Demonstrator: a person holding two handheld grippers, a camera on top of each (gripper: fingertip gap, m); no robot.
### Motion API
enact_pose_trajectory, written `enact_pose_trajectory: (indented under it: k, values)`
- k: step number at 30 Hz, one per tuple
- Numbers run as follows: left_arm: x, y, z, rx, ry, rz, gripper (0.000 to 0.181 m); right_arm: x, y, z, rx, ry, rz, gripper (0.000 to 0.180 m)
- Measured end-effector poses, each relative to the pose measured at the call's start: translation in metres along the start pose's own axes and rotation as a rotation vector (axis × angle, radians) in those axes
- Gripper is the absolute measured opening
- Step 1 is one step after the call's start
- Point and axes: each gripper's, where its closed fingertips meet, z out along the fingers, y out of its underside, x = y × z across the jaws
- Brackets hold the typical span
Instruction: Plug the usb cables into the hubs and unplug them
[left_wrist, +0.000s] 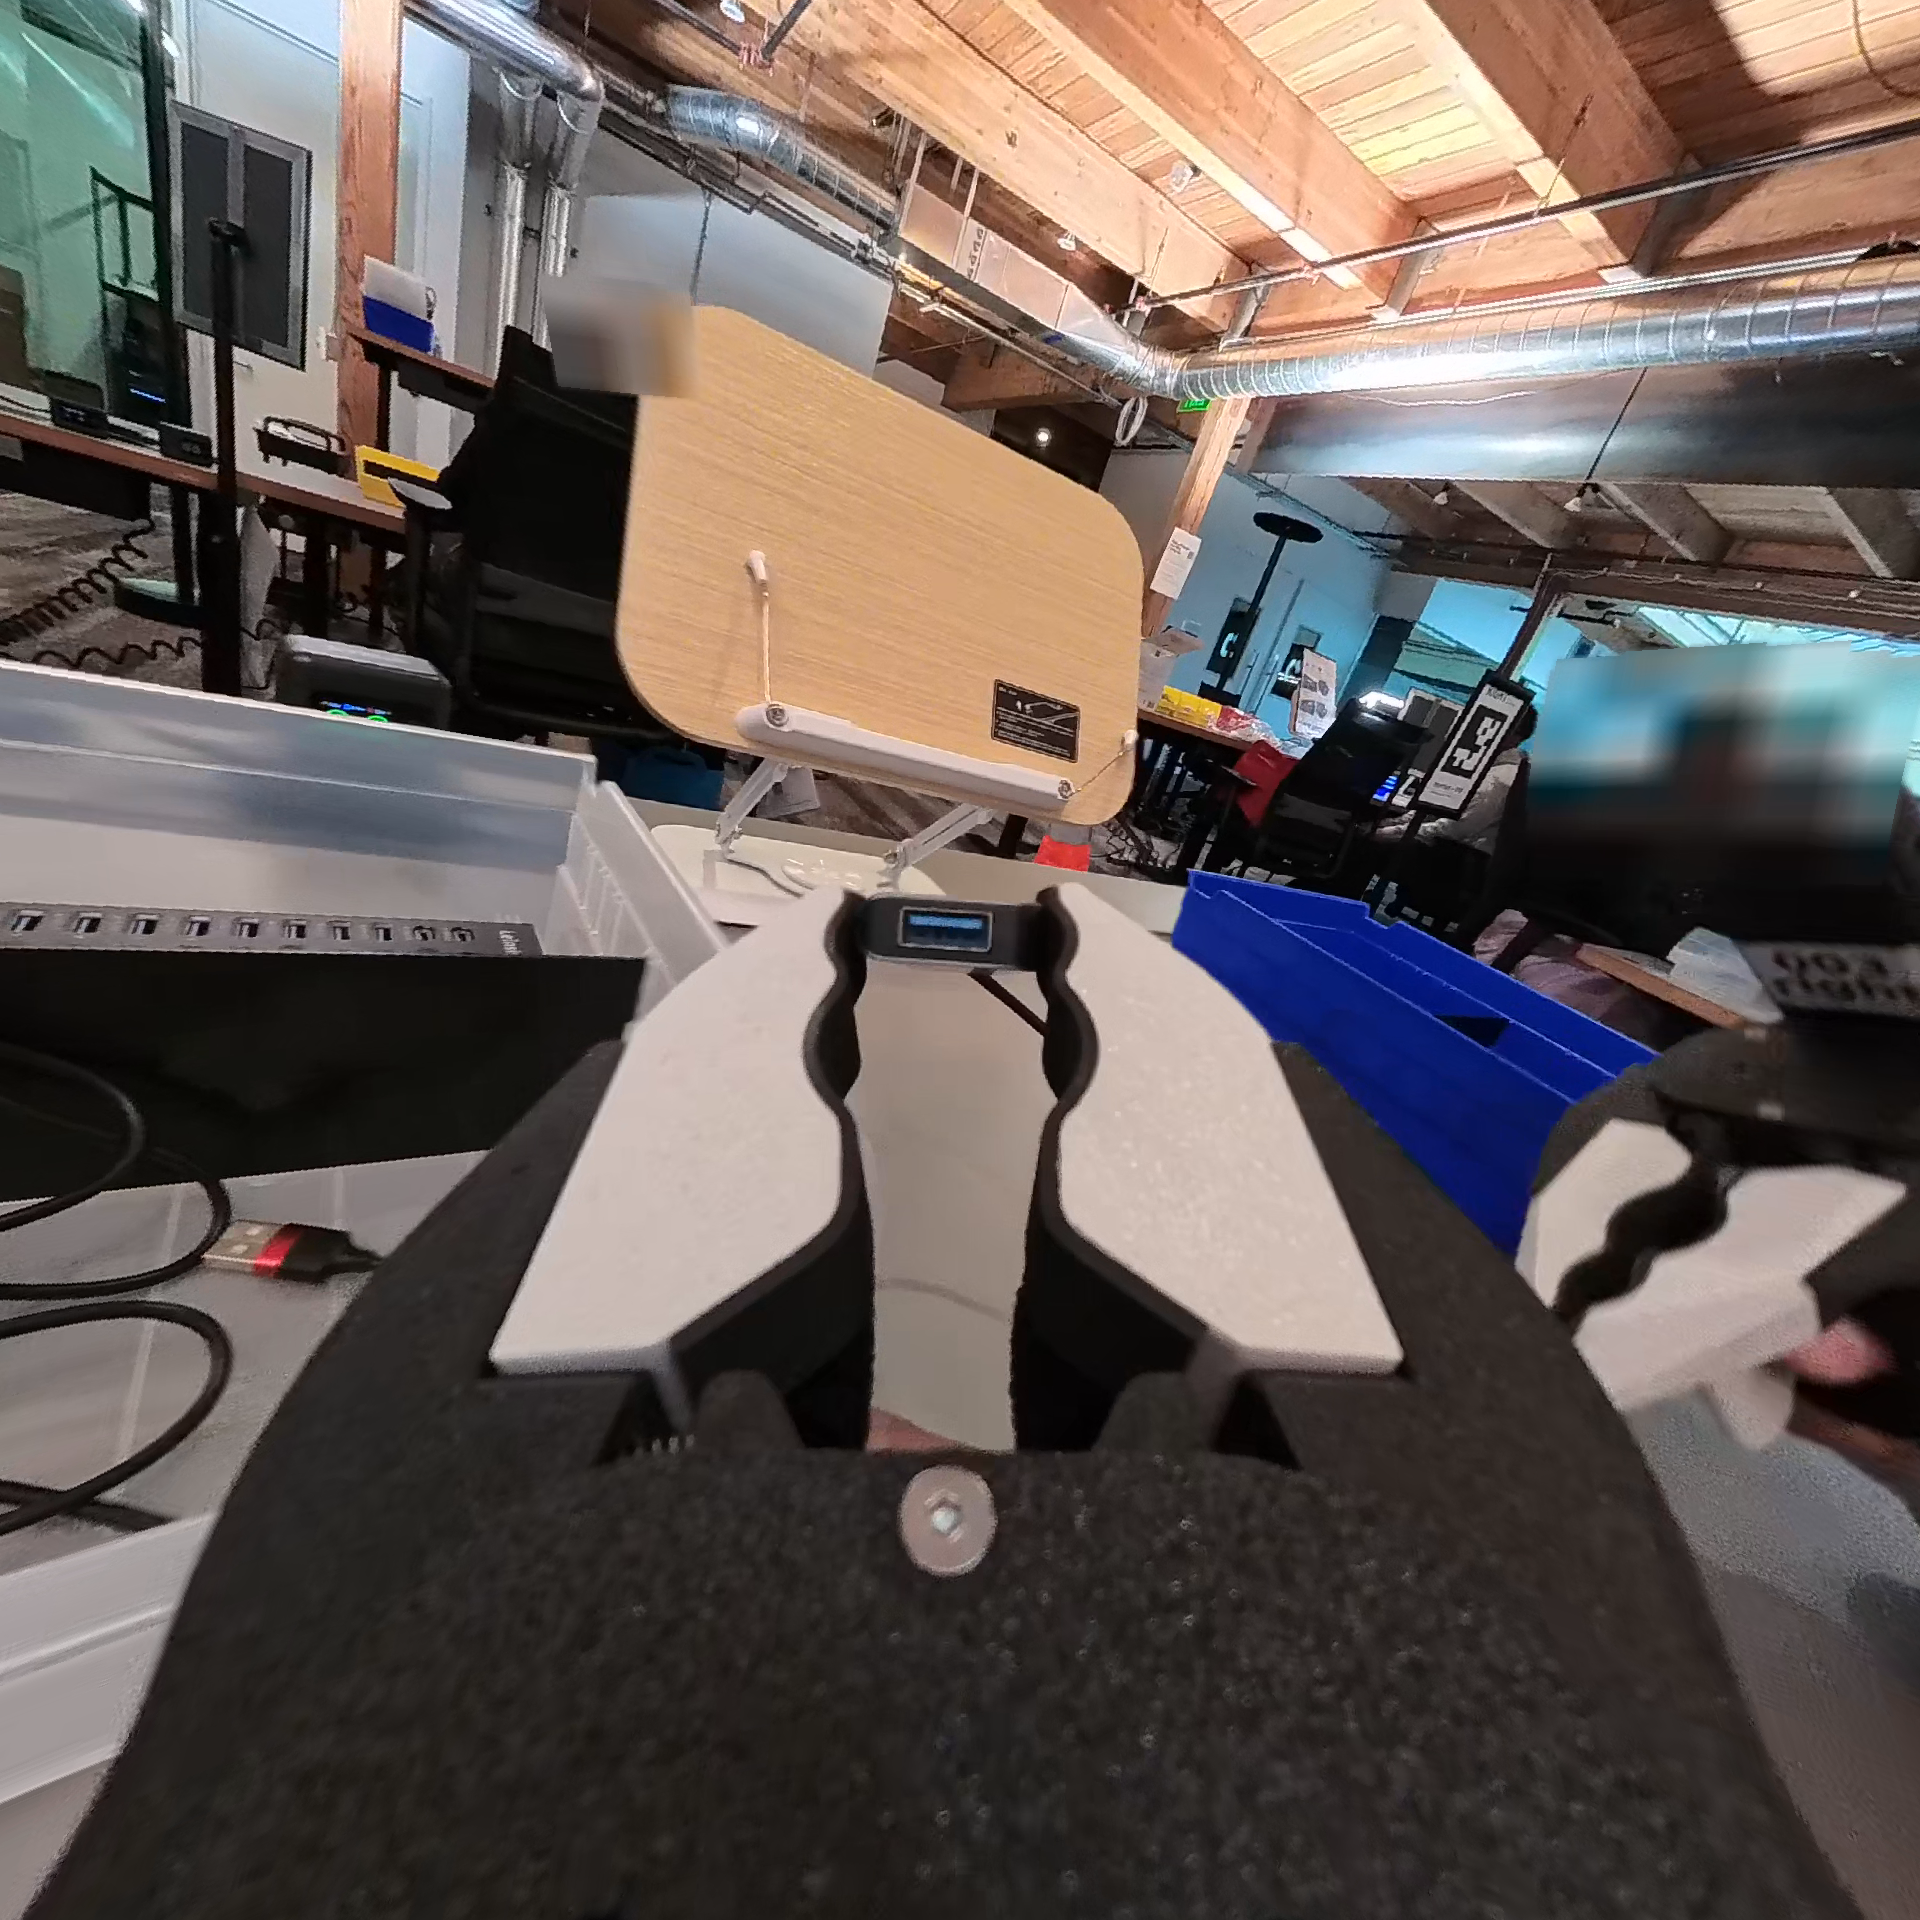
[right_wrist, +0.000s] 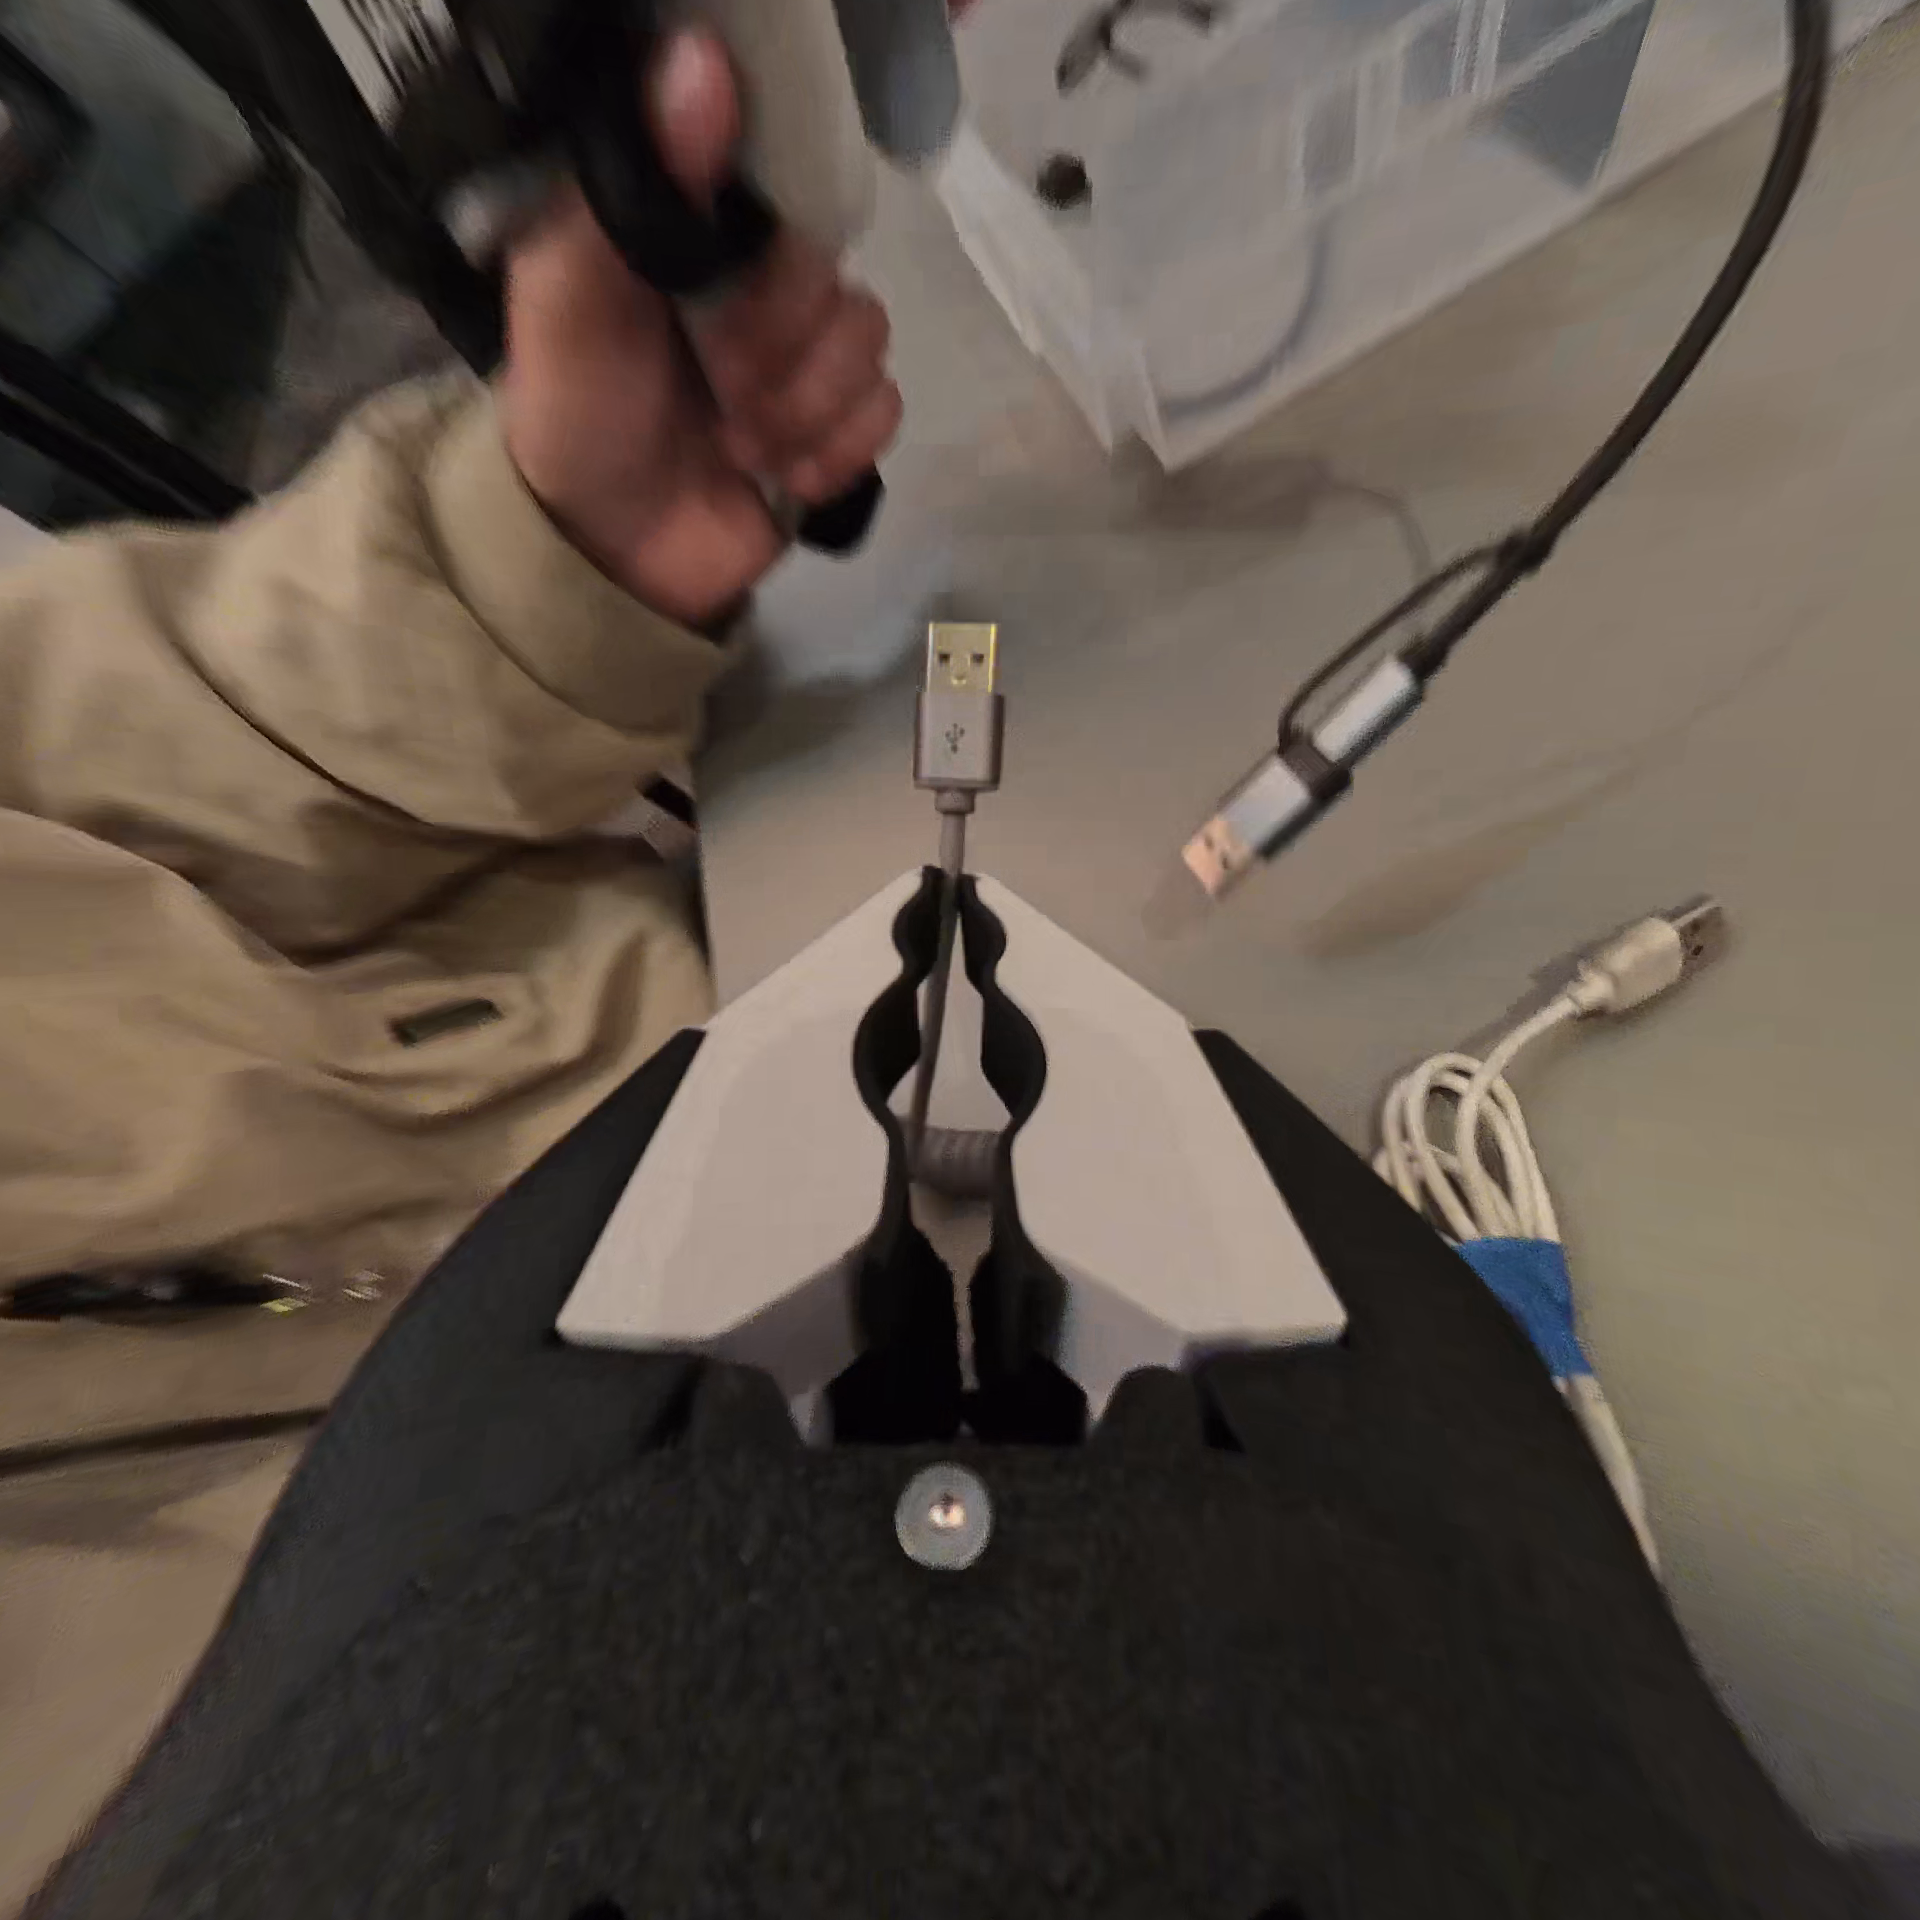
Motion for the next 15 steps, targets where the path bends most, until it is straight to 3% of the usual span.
enact_pose_trajectory:
  k: [7, 15]
  values:
    - [0.046, 0.006, 0.005, 0.012, 0.113, 0.07, 0.032, -0.02, -0.042, -0.019, 0.101, -0.047, 0.118, 0.002]
    - [0.085, 0.014, 0.007, 0.007, 0.227, 0.119, 0.032, -0.019, -0.049, -0.022, 0.15, -0.106, 0.218, 0.003]
